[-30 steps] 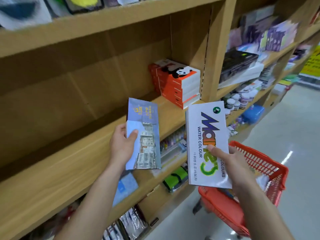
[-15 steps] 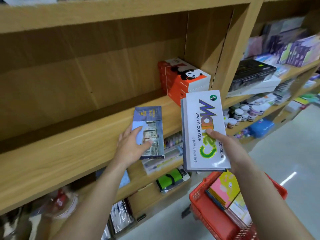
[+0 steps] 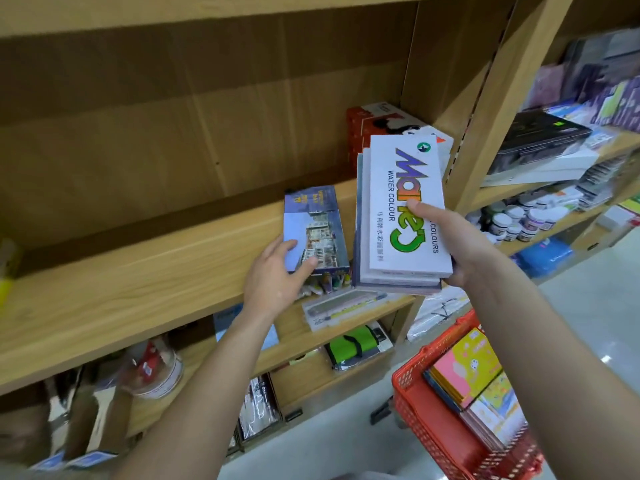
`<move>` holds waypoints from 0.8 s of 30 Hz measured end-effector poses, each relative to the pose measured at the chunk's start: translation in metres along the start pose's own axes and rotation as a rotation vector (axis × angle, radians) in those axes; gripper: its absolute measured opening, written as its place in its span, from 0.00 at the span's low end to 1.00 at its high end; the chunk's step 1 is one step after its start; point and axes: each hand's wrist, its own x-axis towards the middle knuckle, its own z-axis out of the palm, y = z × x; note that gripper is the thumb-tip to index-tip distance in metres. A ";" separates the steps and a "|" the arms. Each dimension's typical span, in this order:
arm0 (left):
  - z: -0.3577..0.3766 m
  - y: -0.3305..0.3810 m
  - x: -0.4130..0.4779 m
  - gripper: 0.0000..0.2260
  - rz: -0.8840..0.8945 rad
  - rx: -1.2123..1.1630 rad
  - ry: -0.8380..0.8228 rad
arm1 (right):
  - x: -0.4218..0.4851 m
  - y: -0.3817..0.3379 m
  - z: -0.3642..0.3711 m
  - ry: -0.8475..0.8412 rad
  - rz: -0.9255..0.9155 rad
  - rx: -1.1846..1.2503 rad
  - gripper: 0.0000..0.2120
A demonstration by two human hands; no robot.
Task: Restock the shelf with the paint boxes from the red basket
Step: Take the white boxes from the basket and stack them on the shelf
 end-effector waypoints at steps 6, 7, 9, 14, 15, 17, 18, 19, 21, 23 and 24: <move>-0.018 -0.028 -0.017 0.17 0.028 -0.163 0.031 | 0.011 -0.007 0.035 -0.055 0.038 -0.100 0.14; -0.020 -0.029 -0.017 0.17 0.024 -0.194 0.019 | 0.016 -0.010 0.046 -0.056 0.033 -0.103 0.13; -0.022 -0.030 -0.020 0.19 0.018 -0.241 -0.016 | 0.030 -0.014 0.068 -0.049 0.021 -0.109 0.12; -0.024 -0.030 -0.024 0.31 -0.021 -0.291 -0.037 | 0.063 -0.017 0.106 -0.077 0.112 -0.137 0.11; -0.024 -0.029 -0.023 0.34 -0.029 -0.298 -0.039 | 0.068 -0.017 0.109 -0.079 0.136 -0.153 0.11; -0.023 -0.024 -0.022 0.37 -0.029 -0.304 -0.044 | 0.073 -0.015 0.112 -0.063 0.171 -0.204 0.13; -0.022 -0.021 -0.021 0.38 -0.028 -0.306 -0.041 | 0.074 -0.014 0.112 -0.055 0.182 -0.236 0.16; -0.022 -0.019 -0.019 0.39 -0.028 -0.306 -0.034 | 0.075 -0.014 0.111 -0.051 0.186 -0.278 0.17; -0.020 -0.014 -0.016 0.40 -0.031 -0.311 -0.021 | 0.076 -0.013 0.106 -0.029 0.171 -0.376 0.17; -0.016 -0.012 -0.012 0.39 -0.039 -0.318 -0.017 | 0.076 -0.011 0.097 -0.017 0.135 -0.435 0.16; -0.014 -0.012 -0.010 0.38 -0.038 -0.299 -0.009 | 0.075 -0.009 0.091 -0.010 0.103 -0.443 0.16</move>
